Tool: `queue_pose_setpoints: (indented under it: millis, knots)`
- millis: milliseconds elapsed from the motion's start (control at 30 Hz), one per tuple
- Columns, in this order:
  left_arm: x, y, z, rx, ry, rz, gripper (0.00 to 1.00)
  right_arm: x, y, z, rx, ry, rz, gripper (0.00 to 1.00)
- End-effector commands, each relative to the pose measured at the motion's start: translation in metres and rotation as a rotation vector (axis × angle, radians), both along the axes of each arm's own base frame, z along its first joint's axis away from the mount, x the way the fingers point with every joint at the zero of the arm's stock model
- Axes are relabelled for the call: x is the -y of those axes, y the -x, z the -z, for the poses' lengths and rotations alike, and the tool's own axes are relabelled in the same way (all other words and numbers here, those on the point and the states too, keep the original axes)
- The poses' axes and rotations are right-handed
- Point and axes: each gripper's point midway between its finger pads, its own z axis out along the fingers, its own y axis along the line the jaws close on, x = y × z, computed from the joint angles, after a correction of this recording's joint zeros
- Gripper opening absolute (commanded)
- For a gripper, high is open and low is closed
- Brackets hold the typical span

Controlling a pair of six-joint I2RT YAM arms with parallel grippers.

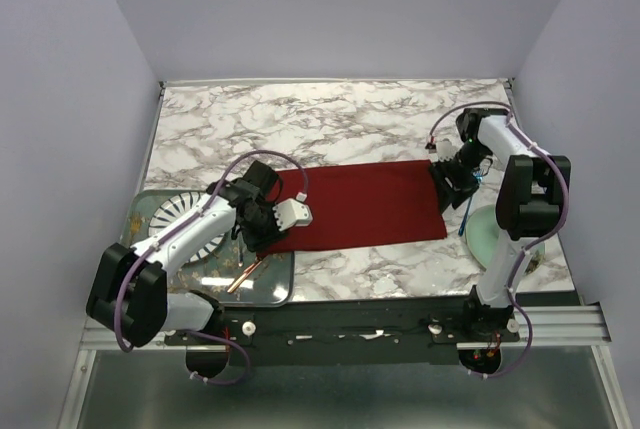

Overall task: Fold the napkin into a case and place the utensils inside
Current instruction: Smooth out the rectangle-folded napkin at the center of the board, then pick up the rectangle-folded napkin at the center of the board.

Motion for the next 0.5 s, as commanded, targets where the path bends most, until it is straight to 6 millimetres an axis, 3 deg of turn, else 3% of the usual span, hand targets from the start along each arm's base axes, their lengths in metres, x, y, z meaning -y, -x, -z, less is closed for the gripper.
queue_pose_setpoints:
  millis: [0, 167, 333, 467]
  knots:
    - [0.024, -0.018, -0.035, 0.057, 0.123, -0.067, 0.48, -0.007, -0.021, -0.026, 0.073, -0.045, 0.000, 0.60]
    - [0.028, -0.054, -0.034, 0.093, 0.154, -0.302, 0.48, -0.023, -0.033, -0.021, 0.070, -0.097, 0.021, 0.56]
    - [0.007, -0.082, -0.039, 0.049, 0.254, -0.754, 0.50, -0.038, -0.038, -0.012, 0.087, -0.107, -0.002, 0.52]
    - [-0.004, -0.089, -0.043, 0.080, 0.310, -0.957, 0.52, -0.037, -0.037, -0.005, 0.088, -0.096, 0.012, 0.50]
